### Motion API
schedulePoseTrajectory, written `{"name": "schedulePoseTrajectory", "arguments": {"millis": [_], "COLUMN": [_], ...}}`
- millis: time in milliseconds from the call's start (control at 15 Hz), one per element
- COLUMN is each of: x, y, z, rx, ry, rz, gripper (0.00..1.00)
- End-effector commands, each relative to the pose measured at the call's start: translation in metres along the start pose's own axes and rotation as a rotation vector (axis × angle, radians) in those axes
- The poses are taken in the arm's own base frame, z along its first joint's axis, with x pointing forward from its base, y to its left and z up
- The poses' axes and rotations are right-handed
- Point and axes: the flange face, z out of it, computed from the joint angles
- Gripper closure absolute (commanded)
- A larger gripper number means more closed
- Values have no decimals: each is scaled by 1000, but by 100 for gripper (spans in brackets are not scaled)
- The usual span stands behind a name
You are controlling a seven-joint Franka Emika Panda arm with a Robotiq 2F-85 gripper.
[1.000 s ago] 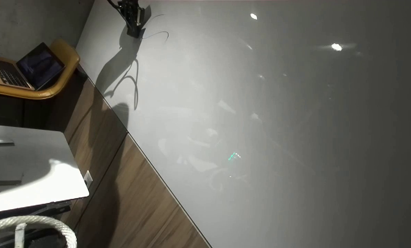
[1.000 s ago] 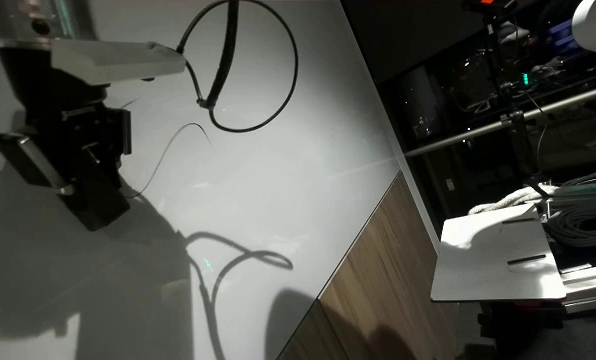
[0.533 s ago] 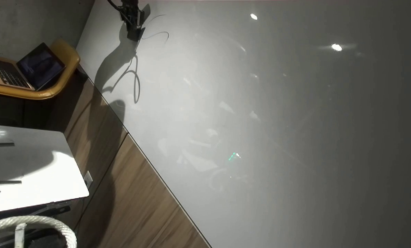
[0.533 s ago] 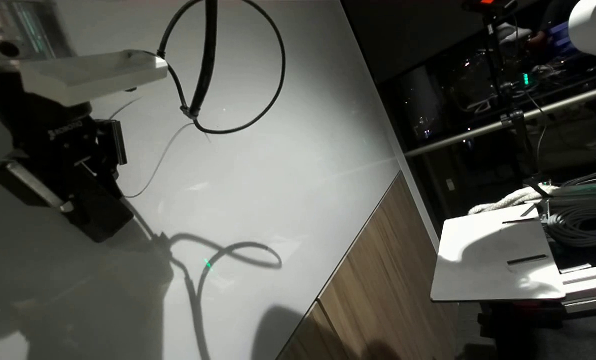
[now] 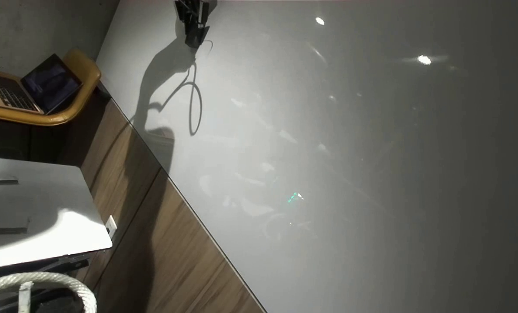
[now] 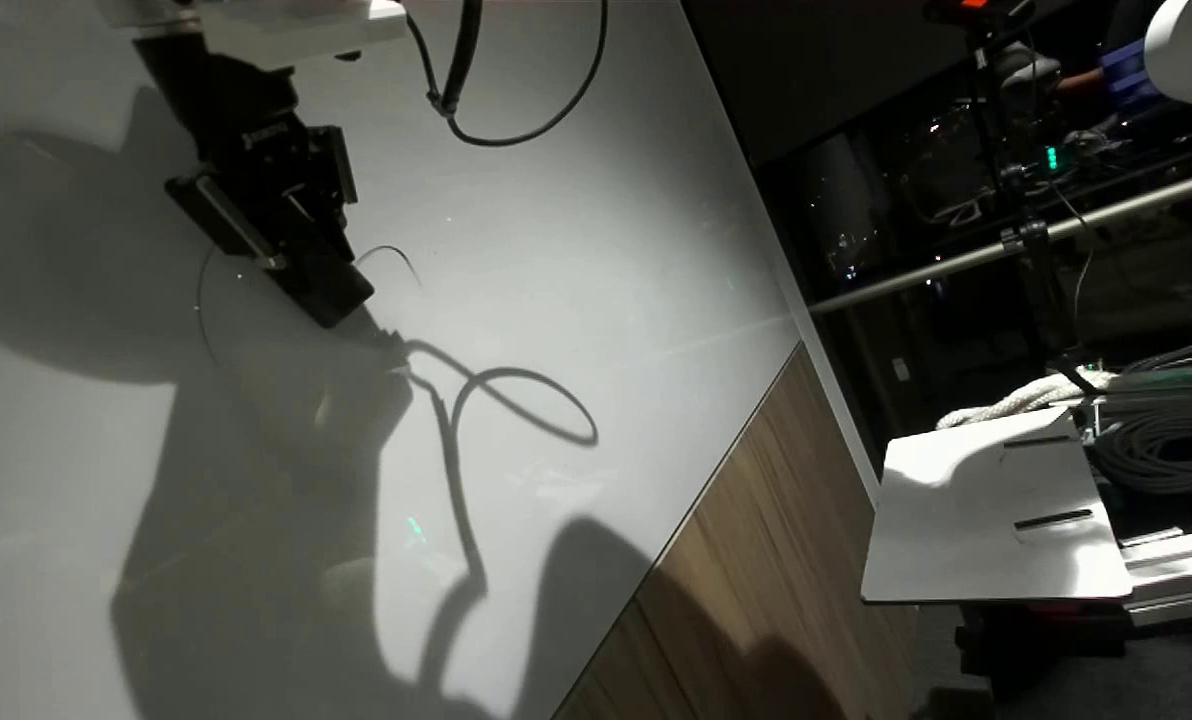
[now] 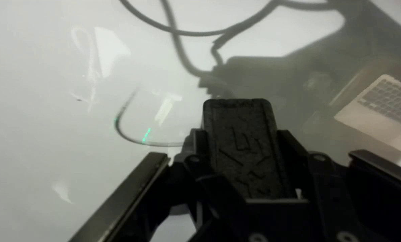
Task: Erase the drawings on the whiteboard
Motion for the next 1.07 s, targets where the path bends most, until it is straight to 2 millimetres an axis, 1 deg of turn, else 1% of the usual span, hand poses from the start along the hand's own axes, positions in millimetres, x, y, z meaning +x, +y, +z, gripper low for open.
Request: {"name": "schedulePoseTrajectory", "arguments": {"millis": [0,333,467,533,600,733,867,1000], "x": [-8,-38,-56,-60,-63,-64,-60,-52], "y": [82,178,214,217,215,201,170,129], "z": [6,30,44,48,52,60,64,63], "rx": [-61,-112,-111,-106,-99,-72,-52,-30], "ry": [7,-36,-43,-41,-38,-34,-30,-27], "rz": [90,174,194,195,196,191,158,116], "gripper": [71,71,71,71,71,71,71,71]}}
